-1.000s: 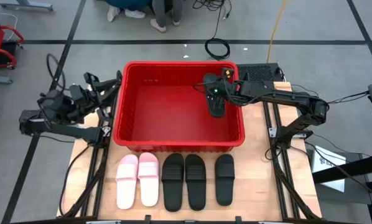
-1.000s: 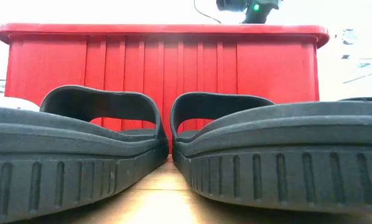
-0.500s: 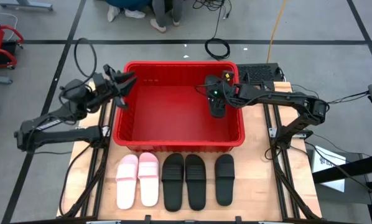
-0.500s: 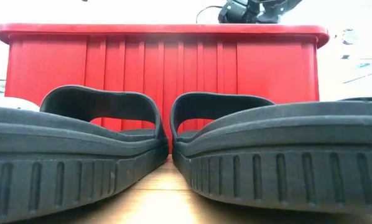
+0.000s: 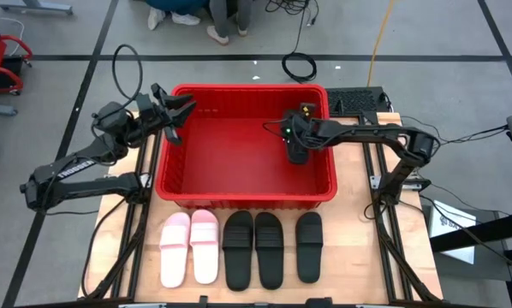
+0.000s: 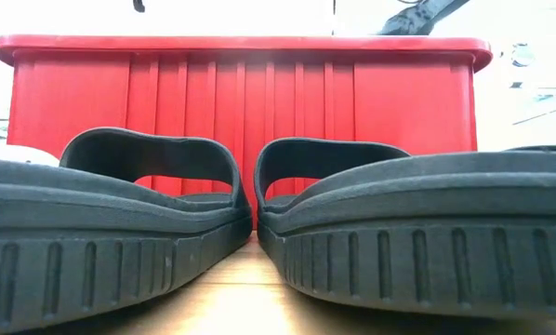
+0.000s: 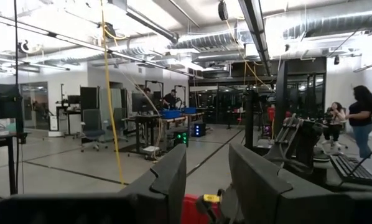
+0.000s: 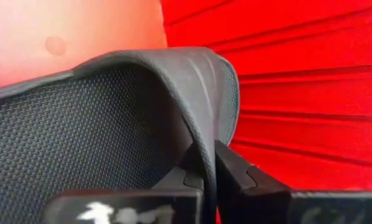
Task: Pick and place slides into bin
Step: Put the black slide into the red bin
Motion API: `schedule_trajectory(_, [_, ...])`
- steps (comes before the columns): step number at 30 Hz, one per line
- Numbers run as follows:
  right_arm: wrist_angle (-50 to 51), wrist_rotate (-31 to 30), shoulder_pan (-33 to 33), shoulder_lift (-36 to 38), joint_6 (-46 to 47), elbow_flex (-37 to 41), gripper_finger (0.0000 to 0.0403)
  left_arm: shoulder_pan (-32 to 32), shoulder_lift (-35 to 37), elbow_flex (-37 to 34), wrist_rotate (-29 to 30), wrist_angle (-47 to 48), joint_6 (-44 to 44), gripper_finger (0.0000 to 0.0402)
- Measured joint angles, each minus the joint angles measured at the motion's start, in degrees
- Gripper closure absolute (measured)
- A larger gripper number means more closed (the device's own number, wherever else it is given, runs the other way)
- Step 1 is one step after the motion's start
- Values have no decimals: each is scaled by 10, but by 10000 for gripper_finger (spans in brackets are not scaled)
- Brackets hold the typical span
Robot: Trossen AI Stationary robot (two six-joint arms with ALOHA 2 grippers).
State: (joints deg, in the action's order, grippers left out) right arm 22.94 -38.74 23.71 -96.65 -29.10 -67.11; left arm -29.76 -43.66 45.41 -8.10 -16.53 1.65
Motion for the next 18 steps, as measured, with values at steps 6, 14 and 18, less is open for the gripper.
schedule_trajectory(6, [-10, 33, 25, -21, 8, 0, 399, 0, 2, 0, -4, -1, -4, 275])
schedule_trajectory(14, [-4, 51, 51, -28, 7, 0, 399, 0, 2, 0, -10, 0, -11, 275])
schedule_trajectory(18, [-5, 60, 54, -28, 2, 1, 399, 0, 3, 0, -11, -1, -11, 275])
